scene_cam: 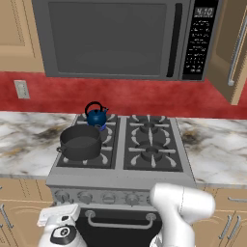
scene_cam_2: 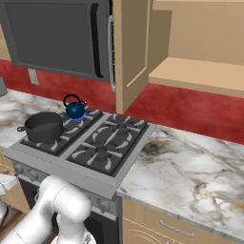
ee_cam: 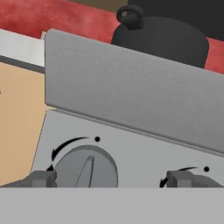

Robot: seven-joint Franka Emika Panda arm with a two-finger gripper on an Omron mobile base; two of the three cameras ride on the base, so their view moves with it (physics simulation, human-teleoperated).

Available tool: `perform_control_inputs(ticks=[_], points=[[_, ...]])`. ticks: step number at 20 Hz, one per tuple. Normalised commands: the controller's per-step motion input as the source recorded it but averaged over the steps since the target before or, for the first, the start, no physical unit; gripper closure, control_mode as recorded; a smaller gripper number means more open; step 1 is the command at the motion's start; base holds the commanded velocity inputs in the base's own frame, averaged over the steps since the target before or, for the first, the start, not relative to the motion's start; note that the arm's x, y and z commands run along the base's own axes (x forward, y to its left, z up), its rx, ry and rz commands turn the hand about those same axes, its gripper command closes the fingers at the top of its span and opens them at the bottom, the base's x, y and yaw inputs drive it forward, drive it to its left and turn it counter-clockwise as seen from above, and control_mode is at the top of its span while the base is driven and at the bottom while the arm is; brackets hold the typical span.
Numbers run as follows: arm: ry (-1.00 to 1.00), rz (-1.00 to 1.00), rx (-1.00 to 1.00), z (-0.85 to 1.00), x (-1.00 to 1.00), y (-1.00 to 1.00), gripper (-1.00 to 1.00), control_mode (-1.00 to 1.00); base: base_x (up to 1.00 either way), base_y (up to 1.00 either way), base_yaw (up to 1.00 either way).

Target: Pick the kettle from the cabinet and place it on a stove burner. Then pick the pot from the counter and place it on another stove burner. Finally, turn both burners on.

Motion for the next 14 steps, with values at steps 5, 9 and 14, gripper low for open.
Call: perform_control_inputs(ticks=[5, 9, 14], points=[[0.00, -0.03, 0.00, -0.01, 0.04, 0.00, -1.00, -1.00, 0.00, 0.00, 0.00], [0.00, -0.03, 0.00, -0.03, 0.04, 0.00, -1.00, -1.00, 0.00, 0.00, 0.00], [0.00, -0.03, 0.00, -0.02, 0.08, 0.00, -1.00, -1.00, 0.00, 0.00, 0.00]])
